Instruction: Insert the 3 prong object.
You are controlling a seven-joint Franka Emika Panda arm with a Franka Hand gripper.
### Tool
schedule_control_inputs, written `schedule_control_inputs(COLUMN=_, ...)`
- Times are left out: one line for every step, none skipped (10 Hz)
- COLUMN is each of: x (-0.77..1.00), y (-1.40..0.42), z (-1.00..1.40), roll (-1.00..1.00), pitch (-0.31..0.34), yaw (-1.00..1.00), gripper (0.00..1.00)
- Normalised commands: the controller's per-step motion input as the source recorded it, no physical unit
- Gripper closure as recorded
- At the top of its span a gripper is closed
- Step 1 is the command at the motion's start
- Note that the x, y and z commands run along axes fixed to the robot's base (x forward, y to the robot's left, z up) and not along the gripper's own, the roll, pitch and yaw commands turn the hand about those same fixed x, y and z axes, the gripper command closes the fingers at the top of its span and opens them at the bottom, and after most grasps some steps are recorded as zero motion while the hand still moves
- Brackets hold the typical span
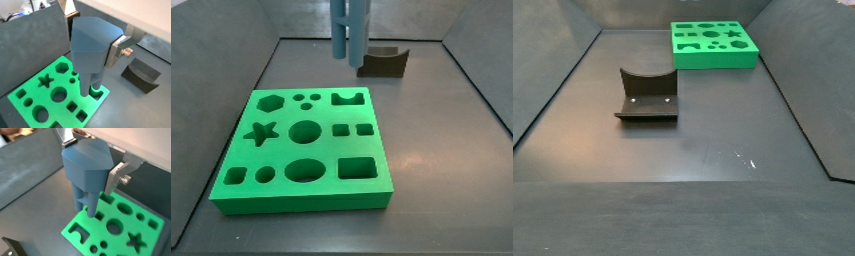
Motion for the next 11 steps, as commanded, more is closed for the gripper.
schedule_control_inputs(x=-0.35, y=0.17, z=-0.71, roll=0.0, pitch=-0.01, yaw=-0.87, gripper=1.0)
schedule_control_inputs(x=-0.37, y=0.21, z=-0.74, roll=0.0, pitch=0.0, yaw=-0.82, gripper=1.0)
schedule_control_inputs(x=-0.38, y=0.22, z=-0.76, roll=-0.03, pitch=0.0, yaw=-0.83, gripper=1.0)
schedule_control_inputs(x=-0.64, y=0.39, z=-0.97, roll=-0.15, pitch=0.0, yaw=-0.56, gripper=1.0)
schedule_control_inputs(x=-0.65, y=0.53, z=-0.77, roll=-0.21, pitch=-0.093, yaw=-0.23, gripper=1.0)
schedule_control_inputs(x=-0.36, y=0.45, z=-0.51, roll=-0.21, pitch=-0.06, yaw=0.0, gripper=1.0)
schedule_control_inputs(x=-0.17, y=0.0, z=-0.29, roll=-0.1, pitch=0.01, yaw=0.19, gripper=1.0)
schedule_control_inputs(x=-0.01, y=-0.06, z=-0.14, roll=-0.09, pitch=0.004, yaw=0.24, gripper=1.0)
schedule_control_inputs(x=-0.09, y=-0.02, z=-0.07, roll=-0.06, pitch=0.0, yaw=0.13, gripper=1.0)
schedule_control_inputs(x=-0.15, y=0.04, z=-0.19, roll=0.0, pitch=0.0, yaw=0.19, gripper=1.0)
schedule_control_inputs(x=-0.46, y=0.28, z=-0.2, roll=-0.05, pitch=-0.03, yaw=0.29, gripper=1.0)
